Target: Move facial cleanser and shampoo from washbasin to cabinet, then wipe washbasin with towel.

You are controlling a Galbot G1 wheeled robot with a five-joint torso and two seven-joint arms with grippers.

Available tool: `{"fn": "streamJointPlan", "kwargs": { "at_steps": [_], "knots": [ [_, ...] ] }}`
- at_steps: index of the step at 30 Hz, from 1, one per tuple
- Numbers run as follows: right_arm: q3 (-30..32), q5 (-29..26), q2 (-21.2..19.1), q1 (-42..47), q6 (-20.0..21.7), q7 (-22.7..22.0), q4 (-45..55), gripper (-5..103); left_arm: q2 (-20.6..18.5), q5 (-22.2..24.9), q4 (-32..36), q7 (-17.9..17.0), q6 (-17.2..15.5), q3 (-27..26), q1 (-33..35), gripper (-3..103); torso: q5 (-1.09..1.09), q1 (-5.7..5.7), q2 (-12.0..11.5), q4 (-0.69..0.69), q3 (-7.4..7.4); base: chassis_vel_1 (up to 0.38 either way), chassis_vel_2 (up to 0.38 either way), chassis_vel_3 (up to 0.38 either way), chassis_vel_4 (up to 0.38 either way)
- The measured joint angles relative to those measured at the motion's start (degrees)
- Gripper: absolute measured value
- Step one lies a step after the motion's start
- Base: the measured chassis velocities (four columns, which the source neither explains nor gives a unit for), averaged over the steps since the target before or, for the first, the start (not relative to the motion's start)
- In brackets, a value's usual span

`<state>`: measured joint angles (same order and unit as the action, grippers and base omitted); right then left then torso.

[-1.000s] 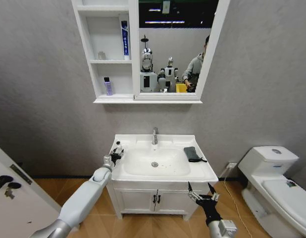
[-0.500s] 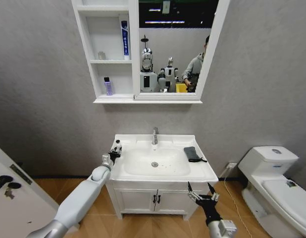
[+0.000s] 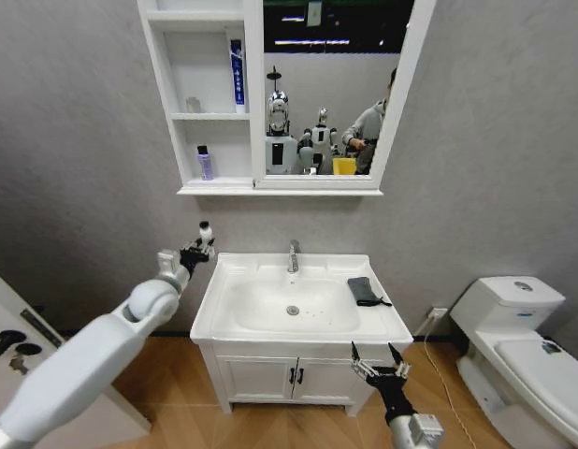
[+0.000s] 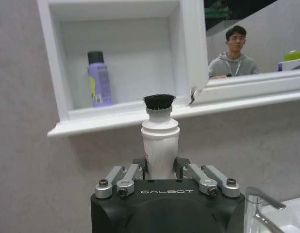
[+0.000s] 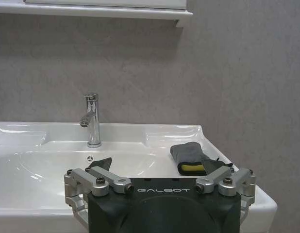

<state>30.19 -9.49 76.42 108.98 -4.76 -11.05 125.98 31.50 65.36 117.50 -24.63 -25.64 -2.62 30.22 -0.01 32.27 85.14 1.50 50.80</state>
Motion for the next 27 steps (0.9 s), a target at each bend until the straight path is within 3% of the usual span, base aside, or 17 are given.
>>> {"fn": "streamJointPlan", "kwargs": {
  "at_steps": [3, 6, 9, 10, 12, 17, 19, 27],
  "knots": [
    [0.07, -0.07, -0.14, 0.05, -0.10, 0.10, 0.44, 100, -2.40, 11.53, 1.21, -3.41, -7.09, 3.96, -13.73, 30, 0.00, 0.00, 0.00, 0.00, 0.00, 0.000, 0.000, 0.000, 0.000],
    [0.12, -0.10, -0.25, 0.06, -0.19, 0.14, 0.47, 100, -2.37, 15.42, 0.46, -4.55, -9.12, 6.32, -19.57, 30, 0.00, 0.00, 0.00, 0.01, 0.00, 0.000, 0.000, 0.000, 0.000],
    [0.24, -0.29, -0.48, -0.05, -0.33, 0.21, 0.73, 100, -0.32, 21.20, -4.20, -6.05, -11.88, 14.84, -34.24, 30, 0.02, 0.00, 0.00, 0.01, 0.00, 0.000, 0.000, 0.000, 0.000],
    [0.24, -0.29, -0.48, -0.05, -0.33, 0.21, 0.73, 100, -0.32, 21.20, -4.20, -6.05, -11.88, 14.84, -34.24, 30, 0.02, 0.00, 0.00, 0.01, 0.00, 0.000, 0.000, 0.000, 0.000],
    [0.36, -0.50, -0.58, -0.23, -0.40, 0.23, 0.77, 100, 2.47, 24.07, -8.58, -7.16, -12.99, 20.54, -41.77, 30, 0.01, 0.01, 0.00, 0.03, 0.01, 0.000, 0.000, 0.000, 0.000],
    [0.71, -0.99, -0.66, -0.37, -0.72, 0.61, 0.55, 100, 8.09, 25.55, -18.56, -7.21, -14.48, 27.18, -49.49, 30, 0.00, 0.02, 0.00, 0.01, 0.01, 0.000, 0.000, 0.000, 0.000],
    [0.78, -1.14, -0.67, -0.38, -0.80, 0.73, 0.46, 100, 9.30, 25.35, -20.65, -7.00, -14.64, 28.00, -50.31, 30, 0.00, 0.02, 0.00, 0.00, 0.01, 0.000, 0.000, 0.000, 0.000],
    [1.61, -2.12, -0.70, -0.54, -1.46, 1.09, -0.11, 100, 20.65, 21.77, -34.16, -5.31, -14.46, 29.91, -53.15, 30, 0.02, 0.02, -0.01, 0.02, 0.02, 0.000, 0.000, 0.000, 0.000]
  ]
}}
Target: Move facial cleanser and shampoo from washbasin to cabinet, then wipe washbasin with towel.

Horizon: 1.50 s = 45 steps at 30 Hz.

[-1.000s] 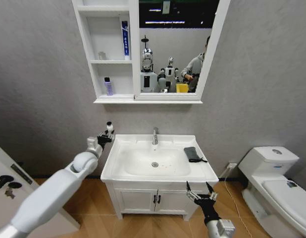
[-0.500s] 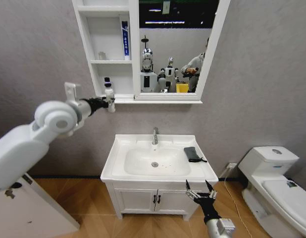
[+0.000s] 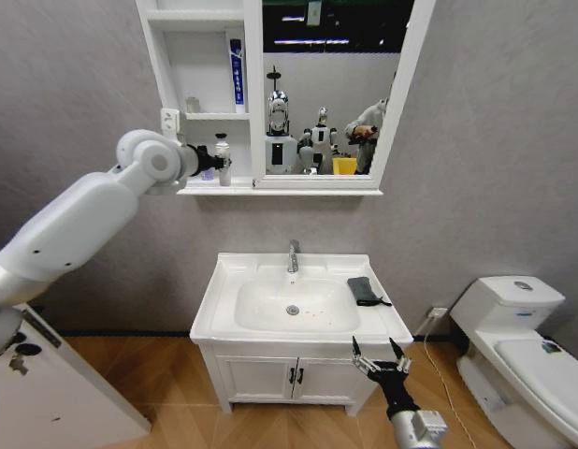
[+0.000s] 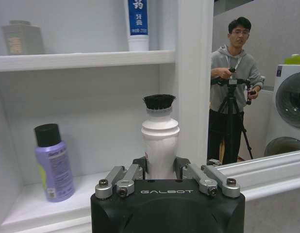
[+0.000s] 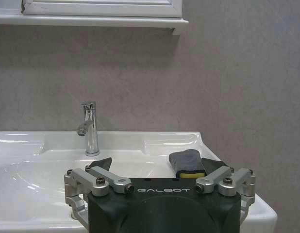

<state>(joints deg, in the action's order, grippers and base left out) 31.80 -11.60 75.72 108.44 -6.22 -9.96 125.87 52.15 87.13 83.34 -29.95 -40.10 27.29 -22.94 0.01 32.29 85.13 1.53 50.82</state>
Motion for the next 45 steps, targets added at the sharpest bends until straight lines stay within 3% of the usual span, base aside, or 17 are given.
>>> {"fn": "streamJointPlan", "kwargs": {
  "at_steps": [5, 16, 25, 45],
  "knots": [
    [0.37, -0.24, -0.02, 0.12, -0.53, 0.16, -0.39, 100, 5.81, -4.03, -8.69, 1.53, 0.39, 0.00, -0.97, 30, 0.02, 0.00, 0.00, 0.00, 0.00, 0.000, 0.000, 0.000, 0.000],
    [0.76, -0.92, -0.21, 0.00, -0.82, 0.26, -1.16, 100, 8.19, -10.55, -16.54, 4.82, 1.89, -0.95, -0.20, 30, -0.02, 0.00, 0.00, -0.03, -0.01, 0.000, 0.000, 0.000, 0.000],
    [0.49, -1.11, -0.49, -0.56, -0.77, 0.24, -1.81, 100, 12.37, -15.41, -23.72, 7.05, 3.04, -4.21, 0.00, 30, 0.00, 0.00, 0.00, 0.00, -0.01, 0.000, 0.000, 0.000, 0.000],
    [0.57, -1.11, -0.60, -0.27, -1.06, 0.23, -2.33, 100, 13.32, -19.03, -26.08, 9.52, 4.43, -5.58, 1.70, 27, -0.01, -0.01, 0.00, -0.02, -0.01, 0.000, 0.000, 0.000, 0.000]
  ]
}}
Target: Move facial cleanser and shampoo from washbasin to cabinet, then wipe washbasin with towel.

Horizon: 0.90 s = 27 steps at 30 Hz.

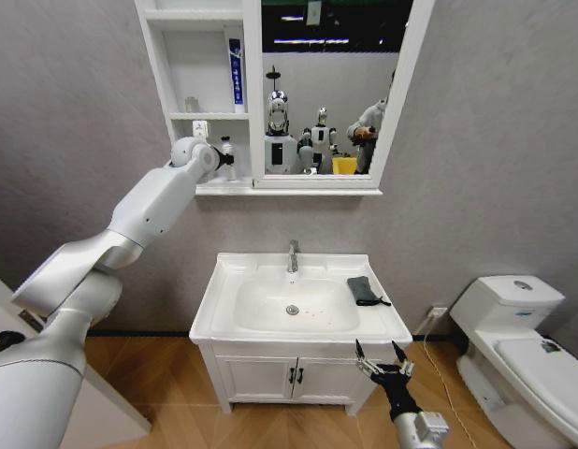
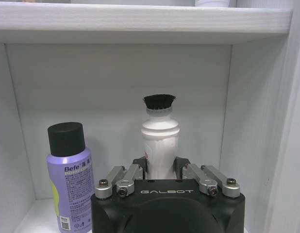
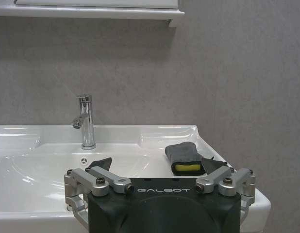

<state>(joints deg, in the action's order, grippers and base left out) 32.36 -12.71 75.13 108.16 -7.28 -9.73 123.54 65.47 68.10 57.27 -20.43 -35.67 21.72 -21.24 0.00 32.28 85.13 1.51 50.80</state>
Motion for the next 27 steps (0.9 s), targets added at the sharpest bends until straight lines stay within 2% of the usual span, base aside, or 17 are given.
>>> {"fn": "streamJointPlan", "kwargs": {
  "at_steps": [2, 3, 5, 6, 8, 9, 10, 12, 13, 15, 16, 18, 19, 20, 22, 23, 27],
  "knots": [
    [0.12, -0.02, -0.02, -0.03, -0.06, 0.00, -0.05, 100, -0.41, -0.09, 0.72, 0.39, -0.27, 0.00, 0.50, 36, 0.00, 0.00, 0.01, 0.01, 0.00, 0.000, 0.000, 0.000, 0.000],
    [0.12, -0.02, -0.02, -0.03, -0.06, 0.00, -0.05, 100, -0.41, -0.09, 0.72, 0.39, -0.27, 0.00, 0.50, 36, 0.00, 0.00, 0.01, 0.01, 0.00, 0.000, 0.000, 0.000, 0.000],
    [0.12, -0.03, -0.01, -0.02, -0.08, 0.00, -0.05, 100, -1.11, 0.47, 1.73, 0.31, -0.68, 0.00, 1.09, 47, 0.00, 0.00, 0.01, 0.00, 0.00, 0.000, 0.000, 0.000, 0.000],
    [0.12, -0.03, -0.01, -0.02, -0.08, 0.00, -0.05, 100, -1.11, 0.47, 1.73, 0.31, -0.68, 0.00, 1.09, 47, 0.00, 0.00, 0.01, 0.00, 0.00, 0.000, 0.000, 0.000, 0.000],
    [0.12, -0.03, 0.01, -0.02, -0.16, 0.03, -0.14, 100, -1.80, 0.96, 2.75, 0.16, -0.94, 0.03, 1.55, 58, 0.00, 0.00, 0.01, 0.00, 0.00, 0.000, 0.000, 0.000, 0.000],
    [0.12, -0.03, 0.01, -0.02, -0.16, 0.03, -0.14, 100, -1.80, 0.96, 2.75, 0.16, -0.94, 0.03, 1.55, 58, 0.00, 0.00, 0.01, 0.00, 0.00, 0.000, 0.000, 0.000, 0.000],
    [0.12, -0.03, 0.01, -0.04, -0.19, 0.04, -0.24, 100, -2.35, 1.17, 3.45, 0.11, -1.04, 0.14, 1.86, 64, 0.00, 0.00, 0.01, 0.00, 0.00, 0.000, 0.000, 0.000, 0.000],
    [0.12, -0.03, 0.00, -0.07, -0.19, 0.05, -0.25, 100, -2.65, 1.25, 3.81, 0.09, -1.08, 0.19, 2.04, 64, 0.00, 0.00, 0.01, 0.00, 0.00, 0.000, 0.000, 0.000, 0.000],
    [0.10, -0.03, -0.02, -0.11, -0.19, 0.05, -0.25, 100, -3.17, 1.34, 4.44, -0.01, -1.11, 0.23, 2.32, 75, -0.01, 0.00, 0.01, 0.00, 0.00, 0.000, 0.000, 0.000, 0.000],
    [0.03, -0.03, -0.13, -0.21, -0.19, 0.06, -0.21, 100, -4.74, 1.60, 7.02, -0.61, -1.11, 0.16, 3.31, 85, 0.00, 0.00, 0.01, 0.01, 0.00, 0.000, 0.000, 0.000, 0.000],
    [0.03, -0.03, -0.13, -0.21, -0.19, 0.06, -0.21, 100, -4.74, 1.60, 7.02, -0.61, -1.11, 0.16, 3.31, 85, 0.00, 0.00, 0.01, 0.01, 0.00, 0.000, 0.000, 0.000, 0.000],
    [0.04, -0.05, -0.18, -0.20, -0.19, 0.06, -0.07, 100, -8.34, 1.83, 13.45, -0.65, 0.03, -0.14, 5.60, 95, 0.01, 0.01, 0.01, 0.02, 0.00, 0.000, 0.000, 0.000, 0.000],
    [0.04, -0.05, -0.18, -0.20, -0.19, 0.06, -0.07, 100, -8.34, 1.83, 13.45, -0.65, 0.03, -0.14, 5.60, 95, 0.01, 0.01, 0.01, 0.02, 0.00, 0.000, 0.000, 0.000, 0.000],
    [0.11, -0.15, -0.17, -0.16, -0.23, 0.08, -0.05, 100, -10.48, 2.13, 17.54, -0.52, 0.79, -0.42, 7.15, 98, 0.00, 0.00, 0.01, 0.02, 0.00, 0.000, 0.000, 0.000, 0.000],
    [0.19, -0.62, -0.06, 0.02, -0.86, 0.50, -0.15, 100, -17.68, 2.56, 28.94, -0.32, 3.74, -2.34, 12.69, 100, 0.00, 0.00, 0.01, 0.02, -0.01, 0.000, 0.000, 0.000, 0.000],
    [0.19, -0.62, -0.06, 0.02, -0.86, 0.50, -0.15, 100, -17.68, 2.56, 28.94, -0.32, 3.74, -2.34, 12.69, 100, 0.00, 0.00, 0.01, 0.02, -0.01, 0.000, 0.000, 0.000, 0.000],
    [-0.12, -0.61, 0.40, 0.03, -1.75, 0.84, -0.33, 100, -29.35, 2.40, 45.60, 0.76, 8.69, -8.29, 27.57, 100, -0.04, 0.00, 0.01, -0.02, -0.01, 0.000, 0.000, 0.000, 0.000]
  ]
}}
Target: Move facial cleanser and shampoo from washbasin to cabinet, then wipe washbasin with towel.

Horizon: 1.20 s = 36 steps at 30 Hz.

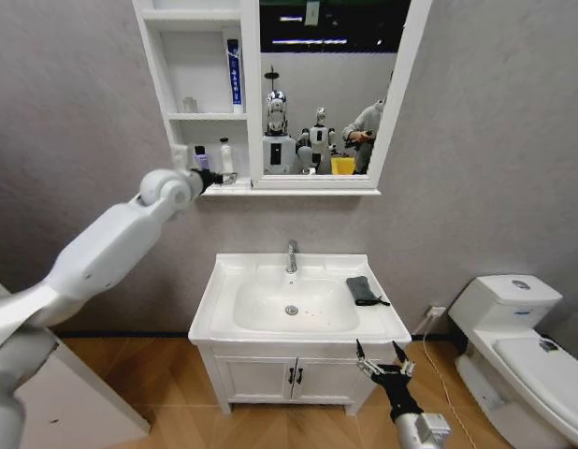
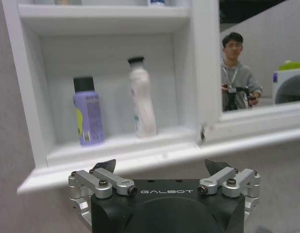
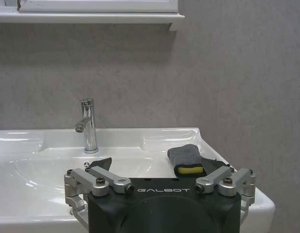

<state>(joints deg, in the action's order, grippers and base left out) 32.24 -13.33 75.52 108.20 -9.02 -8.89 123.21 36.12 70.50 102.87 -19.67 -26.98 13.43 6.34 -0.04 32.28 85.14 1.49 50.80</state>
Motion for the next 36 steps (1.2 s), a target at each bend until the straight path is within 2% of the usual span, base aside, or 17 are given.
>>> {"fn": "streamJointPlan", "kwargs": {
  "at_steps": [1, 3, 4, 6, 7, 10, 12, 14, 15, 18, 19, 22, 23, 25, 26, 28, 36],
  "knots": [
    [0.00, 0.00, 0.00, 0.00, 0.00, 0.00, 0.00, 100, 0.00, 0.00, 0.00, 0.00, 0.00, 0.00, 0.00, 100, 0.00, 0.00, 0.00, 0.00, 0.00, 0.000, 0.000, 0.000, 0.000],
    [-0.06, -0.18, 0.26, -0.03, -1.28, 0.37, -0.14, 100, -4.80, -2.69, 6.48, 1.60, 2.11, -7.31, 11.22, 100, 0.04, -0.01, 0.01, 0.02, -0.01, 0.000, 0.000, 0.000, 0.000],
    [-0.06, -0.18, 0.26, -0.03, -1.28, 0.37, -0.14, 100, -4.80, -2.69, 6.48, 1.60, 2.11, -7.31, 11.22, 100, 0.04, -0.01, 0.01, 0.02, -0.01, 0.000, 0.000, 0.000, 0.000],
    [0.11, -0.15, 0.59, -0.05, -2.38, 0.44, -0.51, 100, -8.18, -7.75, 10.53, 3.92, 4.85, -15.87, 26.81, 100, 0.02, -0.01, 0.00, -0.02, -0.01, 0.000, 0.000, 0.000, 0.000],
    [0.11, -0.15, 0.59, -0.05, -2.38, 0.44, -0.51, 100, -8.18, -7.75, 10.53, 3.92, 4.85, -15.87, 26.81, 100, 0.02, -0.01, 0.00, -0.02, -0.01, 0.000, 0.000, 0.000, 0.000],
    [1.70, 1.33, 2.99, 2.47, -4.61, 0.02, -0.69, 100, -7.40, -12.62, 12.86, 4.41, 6.30, -23.47, 42.98, 100, 0.02, -0.01, 0.00, 0.02, -0.01, 0.000, 0.000, 0.000, 0.000],
    [1.86, 1.65, 3.28, 2.86, -4.91, -0.23, -0.69, 100, -6.64, -13.30, 13.66, 4.28, 6.38, -26.06, 46.33, 100, -0.02, 0.00, 0.00, 0.09, 0.00, 0.000, 0.000, 0.000, 0.000],
    [2.07, 3.19, 3.57, 3.27, -5.11, -1.40, -0.70, 100, -3.11, -16.49, 17.28, 4.08, 7.09, -36.89, 59.86, 100, 0.07, 0.00, 0.00, 0.08, 0.00, 0.000, 0.000, 0.000, 0.000],
    [2.07, 3.19, 3.57, 3.27, -5.11, -1.40, -0.70, 100, -3.11, -16.49, 17.28, 4.08, 7.09, -36.89, 59.86, 100, 0.07, 0.00, 0.00, 0.08, 0.00, 0.000, 0.000, 0.000, 0.000],
    [2.45, 4.22, 3.38, 2.97, -3.47, -2.71, -0.34, 100, 4.09, -22.80, 21.85, 5.75, 8.78, -50.35, 78.30, 100, 0.04, -0.01, 0.00, -0.01, 0.00, 0.000, 0.000, 0.000, 0.000],
    [2.45, 4.22, 3.38, 2.97, -3.47, -2.71, -0.34, 100, 4.09, -22.80, 21.85, 5.75, 8.78, -50.35, 78.30, 100, 0.04, -0.01, 0.00, -0.01, 0.00, 0.000, 0.000, 0.000, 0.000],
    [3.11, 3.50, 2.82, 2.61, -1.68, -2.84, 0.43, 100, 11.52, -28.24, 25.04, 8.39, 10.88, -58.73, 88.11, 100, 0.05, -0.01, 0.00, 0.00, -0.01, 0.000, 0.000, 0.000, 0.000],
    [3.11, 3.50, 2.82, 2.61, -1.68, -2.84, 0.43, 100, 11.52, -28.24, 25.04, 8.39, 10.88, -58.73, 88.11, 100, 0.05, -0.01, 0.00, 0.00, -0.01, 0.000, 0.000, 0.000, 0.000],
    [3.31, 2.87, 2.54, 2.56, -1.01, -2.45, 0.85, 100, 16.74, -30.90, 26.99, 9.63, 11.86, -61.23, 92.40, 100, 0.05, -0.01, 0.00, 0.01, 0.00, 0.000, 0.000, 0.000, 0.000],
    [3.31, 2.87, 2.54, 2.56, -1.01, -2.45, 0.85, 100, 16.74, -30.90, 26.99, 9.63, 11.86, -61.23, 92.40, 100, 0.05, -0.01, 0.00, 0.01, 0.00, 0.000, 0.000, 0.000, 0.000],
    [3.30, 2.43, 2.49, 2.96, -0.70, -1.51, 1.47, 100, 21.53, -33.54, 29.47, 10.24, 12.20, -61.62, 95.86, 100, 0.05, 0.00, 0.00, 0.01, 0.00, 0.000, 0.000, 0.000, 0.000],
    [4.19, 2.44, 3.16, 5.24, -2.52, -0.54, 1.18, 100, 29.76, -40.25, 32.71, 12.50, 13.70, -60.72, 101.02, 100, 0.05, 0.00, 0.00, 0.03, 0.00, 0.000, 0.000, 0.000, 0.000]
  ]
}}
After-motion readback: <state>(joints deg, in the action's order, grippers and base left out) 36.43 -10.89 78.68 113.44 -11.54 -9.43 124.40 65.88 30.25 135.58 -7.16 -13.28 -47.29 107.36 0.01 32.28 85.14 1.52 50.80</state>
